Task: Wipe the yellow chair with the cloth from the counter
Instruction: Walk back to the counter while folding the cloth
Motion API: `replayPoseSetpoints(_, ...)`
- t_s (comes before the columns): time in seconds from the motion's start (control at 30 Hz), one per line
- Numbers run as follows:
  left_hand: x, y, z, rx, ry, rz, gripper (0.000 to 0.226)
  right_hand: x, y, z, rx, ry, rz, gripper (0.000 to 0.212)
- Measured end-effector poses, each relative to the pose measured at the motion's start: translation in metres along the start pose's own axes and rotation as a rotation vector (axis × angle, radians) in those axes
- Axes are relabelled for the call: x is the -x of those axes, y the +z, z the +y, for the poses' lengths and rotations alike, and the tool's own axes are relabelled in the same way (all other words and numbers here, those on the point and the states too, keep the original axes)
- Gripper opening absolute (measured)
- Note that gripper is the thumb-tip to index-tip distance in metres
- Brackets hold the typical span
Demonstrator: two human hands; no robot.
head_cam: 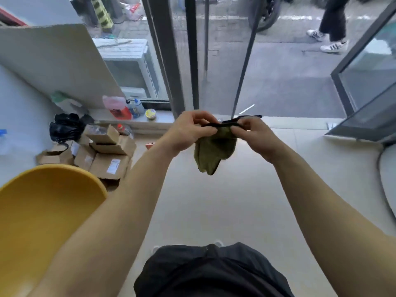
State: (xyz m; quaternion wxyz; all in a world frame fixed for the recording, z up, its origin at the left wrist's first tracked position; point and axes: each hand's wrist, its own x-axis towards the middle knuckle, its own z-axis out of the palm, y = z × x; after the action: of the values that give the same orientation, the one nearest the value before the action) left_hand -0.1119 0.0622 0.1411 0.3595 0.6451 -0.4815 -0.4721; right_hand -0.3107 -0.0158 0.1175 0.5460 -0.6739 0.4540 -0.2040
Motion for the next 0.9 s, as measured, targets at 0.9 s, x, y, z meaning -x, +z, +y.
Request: replayPoseSetpoints(0.9, -0.247, 0.642, 0.2, -0.495, 0.478, -1.195, 0.034, 0.213, -0.486, 0.262, -0.279, 0.67, 0.708, 0.038)
